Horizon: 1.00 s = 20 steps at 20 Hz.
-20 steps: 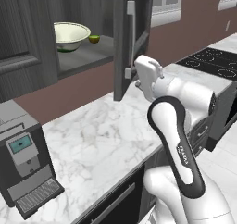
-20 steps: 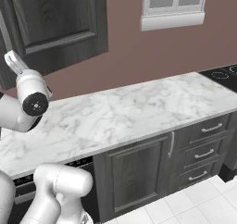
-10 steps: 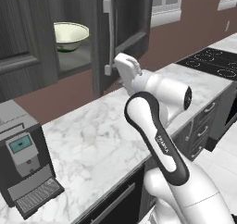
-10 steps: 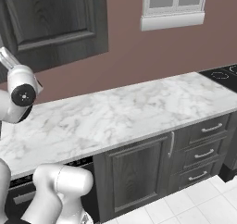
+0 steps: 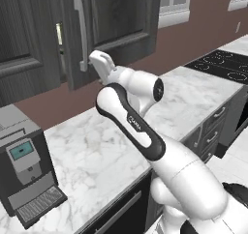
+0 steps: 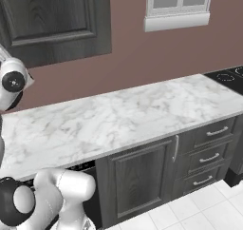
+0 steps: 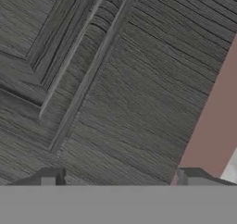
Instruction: Pick the mug and place it in the sink. Pick the bowl and place it in the open cabinet and then close the cabinet.
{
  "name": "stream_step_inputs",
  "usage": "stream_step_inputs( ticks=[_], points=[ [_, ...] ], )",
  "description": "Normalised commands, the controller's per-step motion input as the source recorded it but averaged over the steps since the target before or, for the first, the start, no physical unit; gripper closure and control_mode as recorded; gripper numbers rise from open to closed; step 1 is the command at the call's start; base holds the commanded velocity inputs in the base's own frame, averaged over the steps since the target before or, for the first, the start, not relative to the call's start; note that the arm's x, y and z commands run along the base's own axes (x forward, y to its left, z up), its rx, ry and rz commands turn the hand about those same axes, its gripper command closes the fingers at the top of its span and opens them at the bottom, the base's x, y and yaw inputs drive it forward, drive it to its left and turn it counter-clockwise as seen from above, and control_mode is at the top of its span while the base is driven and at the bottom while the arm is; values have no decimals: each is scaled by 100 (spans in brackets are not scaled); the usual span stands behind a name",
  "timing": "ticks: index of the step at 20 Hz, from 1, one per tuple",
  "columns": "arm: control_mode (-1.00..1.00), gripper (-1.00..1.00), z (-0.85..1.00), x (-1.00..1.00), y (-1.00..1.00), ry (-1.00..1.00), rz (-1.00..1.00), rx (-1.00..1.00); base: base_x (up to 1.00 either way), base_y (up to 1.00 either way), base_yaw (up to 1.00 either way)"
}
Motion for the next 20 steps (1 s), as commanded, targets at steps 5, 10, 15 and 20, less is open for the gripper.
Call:
stream_step_inputs(
  ticks=[5, 10, 15, 20],
  points=[
    [-100, -100, 0, 90, 99, 12, -3, -4, 0, 0, 0],
    [-100, -100, 0, 89, 93, 11, -3, -5, 0, 0, 0],
    [-100, -100, 0, 80, 74, 12, -2, -3, 0, 0, 0],
    [-100, -100, 3, 53, 13, 25, -1, 0, 0, 0, 0]
  ],
)
